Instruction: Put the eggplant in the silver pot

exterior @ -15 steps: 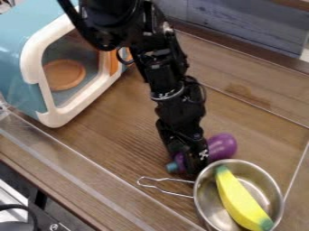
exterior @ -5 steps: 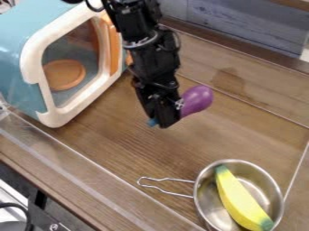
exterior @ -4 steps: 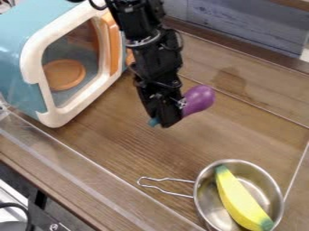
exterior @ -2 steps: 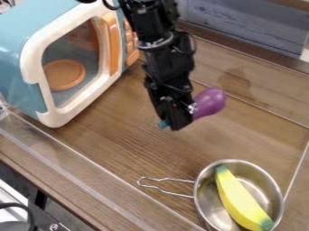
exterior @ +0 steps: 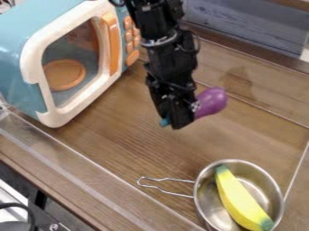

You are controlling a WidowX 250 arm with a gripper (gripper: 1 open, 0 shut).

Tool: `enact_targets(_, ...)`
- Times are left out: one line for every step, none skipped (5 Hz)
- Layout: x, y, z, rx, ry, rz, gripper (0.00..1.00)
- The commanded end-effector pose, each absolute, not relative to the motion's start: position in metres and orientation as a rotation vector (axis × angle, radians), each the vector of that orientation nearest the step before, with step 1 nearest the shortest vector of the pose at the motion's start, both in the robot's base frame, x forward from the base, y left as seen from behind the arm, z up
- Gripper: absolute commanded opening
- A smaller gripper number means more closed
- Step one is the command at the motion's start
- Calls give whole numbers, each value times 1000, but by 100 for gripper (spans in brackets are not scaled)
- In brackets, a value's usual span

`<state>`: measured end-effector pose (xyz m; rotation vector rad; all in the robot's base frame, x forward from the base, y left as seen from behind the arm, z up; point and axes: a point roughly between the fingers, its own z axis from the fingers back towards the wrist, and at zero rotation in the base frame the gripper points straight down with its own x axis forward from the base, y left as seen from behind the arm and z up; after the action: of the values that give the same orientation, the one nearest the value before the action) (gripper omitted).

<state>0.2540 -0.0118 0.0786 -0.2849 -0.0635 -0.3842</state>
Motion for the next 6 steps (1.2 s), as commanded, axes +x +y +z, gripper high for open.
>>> enact_targets(260,-22,95,-259,-109,-403,0)
enact_targets(252,-58,86,-273,-85,-448,0)
enact_targets(237,-109,67,-288,-38,-615,0)
enact_targets(227,-146,64,-280,-23,-678,100)
enact_targets(225,-150,73,-262,-18,-673,100)
enact_targets(229,-157,71,-254,-13,-686,100)
